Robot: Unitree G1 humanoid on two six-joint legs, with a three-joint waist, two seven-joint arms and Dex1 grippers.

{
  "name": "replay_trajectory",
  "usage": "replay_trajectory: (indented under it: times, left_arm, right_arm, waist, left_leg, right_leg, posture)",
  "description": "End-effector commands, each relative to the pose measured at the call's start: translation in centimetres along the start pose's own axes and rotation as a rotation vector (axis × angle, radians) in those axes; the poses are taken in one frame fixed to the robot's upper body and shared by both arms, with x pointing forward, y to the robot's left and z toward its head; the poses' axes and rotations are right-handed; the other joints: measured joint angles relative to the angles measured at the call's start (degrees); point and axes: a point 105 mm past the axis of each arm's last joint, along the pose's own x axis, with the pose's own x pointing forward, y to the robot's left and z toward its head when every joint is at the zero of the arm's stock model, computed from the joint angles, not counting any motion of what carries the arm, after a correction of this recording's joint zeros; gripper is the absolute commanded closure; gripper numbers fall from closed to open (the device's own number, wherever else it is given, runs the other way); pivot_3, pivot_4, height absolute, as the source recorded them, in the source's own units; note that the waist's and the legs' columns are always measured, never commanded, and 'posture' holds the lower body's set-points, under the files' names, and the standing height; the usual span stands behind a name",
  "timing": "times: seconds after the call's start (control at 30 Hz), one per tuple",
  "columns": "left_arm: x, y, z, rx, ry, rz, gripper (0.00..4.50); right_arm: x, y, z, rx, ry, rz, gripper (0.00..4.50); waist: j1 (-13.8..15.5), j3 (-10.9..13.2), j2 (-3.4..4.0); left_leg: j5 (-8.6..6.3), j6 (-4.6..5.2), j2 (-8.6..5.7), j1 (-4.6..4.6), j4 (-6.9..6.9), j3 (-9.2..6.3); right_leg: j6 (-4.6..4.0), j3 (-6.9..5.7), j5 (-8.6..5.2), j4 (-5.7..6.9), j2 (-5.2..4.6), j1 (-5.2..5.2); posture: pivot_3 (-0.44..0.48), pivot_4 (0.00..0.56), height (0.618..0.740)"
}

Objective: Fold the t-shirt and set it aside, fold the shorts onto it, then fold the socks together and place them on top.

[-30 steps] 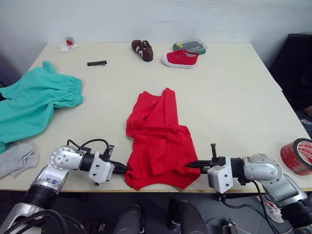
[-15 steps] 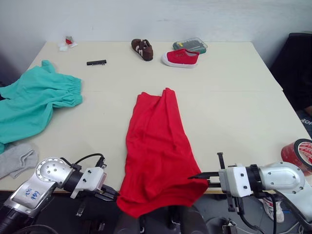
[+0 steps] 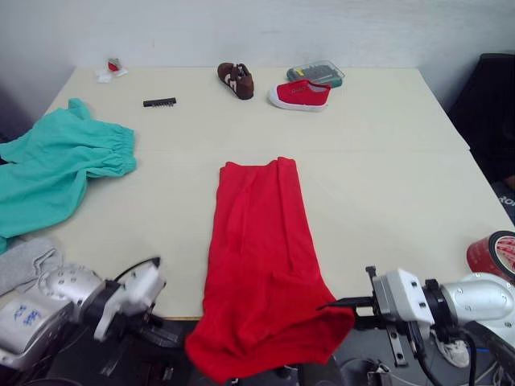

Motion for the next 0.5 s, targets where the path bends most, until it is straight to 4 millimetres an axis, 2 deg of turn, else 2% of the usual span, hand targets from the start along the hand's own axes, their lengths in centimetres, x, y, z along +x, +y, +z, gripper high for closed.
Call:
replay_trajectory:
  times: [0.03, 0.13, 0.23, 0.37, 0.5]
  left_arm:
    - [-1.2, 3.5, 3.6, -0.018, -0.145, 0.158, 4.49]
    - [-1.8, 7.0, 5.9, -0.005, -0.241, 0.298, 4.49]
    - [-1.1, 10.4, 7.3, -0.017, -0.307, 0.397, 4.49]
    - [-0.2, 12.7, 7.6, -0.013, -0.304, 0.473, 4.49]
    - [-1.4, 15.0, 7.3, -0.053, -0.341, 0.605, 4.49]
  right_arm:
    - [-0.6, -3.5, 1.2, 0.005, -0.043, -0.089, 4.46]
    - [-0.3, -7.1, 1.2, -0.043, -0.025, -0.138, 4.46]
    - [1.2, -11.2, 0.5, -0.053, -0.019, -0.192, 4.46]
    - [3.0, -14.2, -0.8, -0.039, 0.003, -0.21, 4.46]
    - [3.8, -17.3, -1.7, 0.095, -0.028, -0.286, 4.46]
  waist:
    - [-0.04, 0.01, -0.04]
    - [-0.17, 0.02, -0.05]
    - [-0.49, 0.02, -0.07]
    - [-0.87, 0.02, -0.09]
    - [-1.59, 0.03, -0.09]
  left_leg:
    - [0.14, 0.0, -0.02, -0.13, 0.06, -0.02]
    - [0.48, -0.09, -0.05, -0.05, 0.11, 0.01]
    - [0.53, -0.1, -0.05, -0.21, 0.22, 0.18]
    - [0.56, -0.1, 0.01, -0.67, 0.5, 0.29]
    - [0.55, -0.09, 0.03, -0.94, 0.67, 0.34]
  right_leg:
    - [-0.03, -0.01, 0.17, -0.01, 0.01, -0.07]
    - [-0.05, -0.04, 0.34, 0.15, 0.01, -0.04]
    - [-0.07, -0.02, 0.39, 0.29, 0.06, -0.24]
    - [-0.06, 0.01, 0.39, 0.6, 0.26, -0.63]
    - [0.0, 0.04, 0.43, 0.62, 0.39, -0.81]
  posture:
    - [0.0, 0.15, 0.74]
    - [0.0, 0.15, 0.74]
    - [0.0, 0.15, 0.74]
    - [0.0, 0.15, 0.74]
    - [0.0, 0.15, 0.74]
